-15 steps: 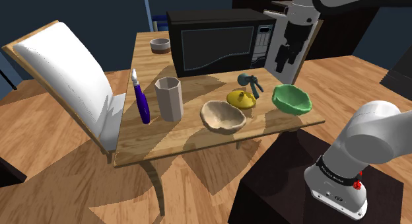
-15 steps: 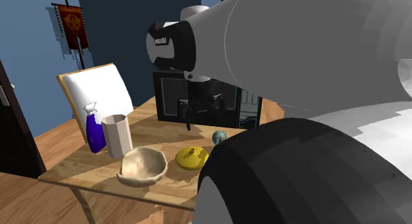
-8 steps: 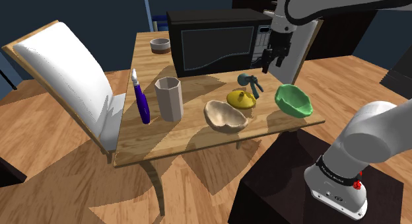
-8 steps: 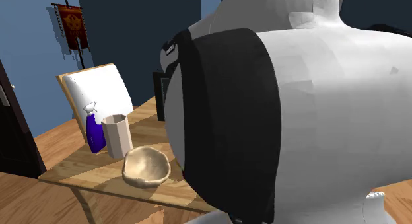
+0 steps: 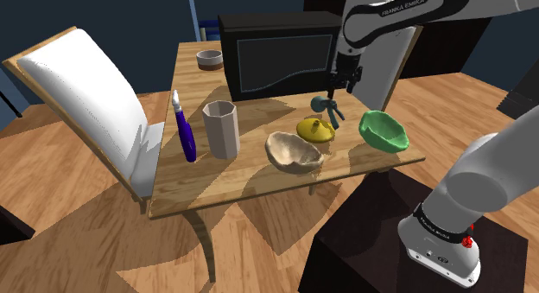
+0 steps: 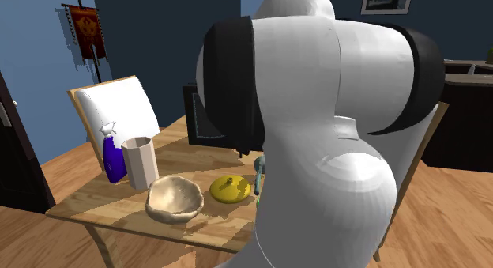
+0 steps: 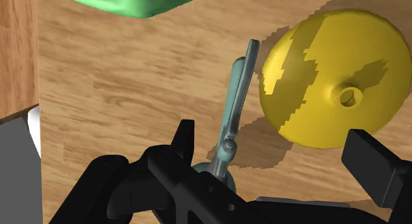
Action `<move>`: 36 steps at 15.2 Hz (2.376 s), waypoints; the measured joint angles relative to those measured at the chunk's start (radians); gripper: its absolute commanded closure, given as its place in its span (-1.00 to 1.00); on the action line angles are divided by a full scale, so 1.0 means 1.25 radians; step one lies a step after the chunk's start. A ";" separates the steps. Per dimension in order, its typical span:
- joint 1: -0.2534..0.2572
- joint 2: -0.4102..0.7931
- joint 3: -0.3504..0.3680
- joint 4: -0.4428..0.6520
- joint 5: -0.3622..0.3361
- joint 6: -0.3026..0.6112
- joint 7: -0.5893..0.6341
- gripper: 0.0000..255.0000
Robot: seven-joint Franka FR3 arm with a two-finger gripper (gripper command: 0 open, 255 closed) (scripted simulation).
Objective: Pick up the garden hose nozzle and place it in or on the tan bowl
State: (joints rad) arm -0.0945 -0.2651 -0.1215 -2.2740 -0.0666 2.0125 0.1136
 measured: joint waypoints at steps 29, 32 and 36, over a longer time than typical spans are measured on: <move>-0.023 0.198 -0.030 0.046 0.031 0.145 0.016 1.00; -0.023 0.192 -0.031 0.052 0.030 0.132 0.015 1.00; -0.022 0.174 -0.030 0.075 0.027 0.092 0.017 1.00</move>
State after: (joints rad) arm -0.1225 -0.0480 -0.1588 -2.1809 -0.0325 2.1276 0.1351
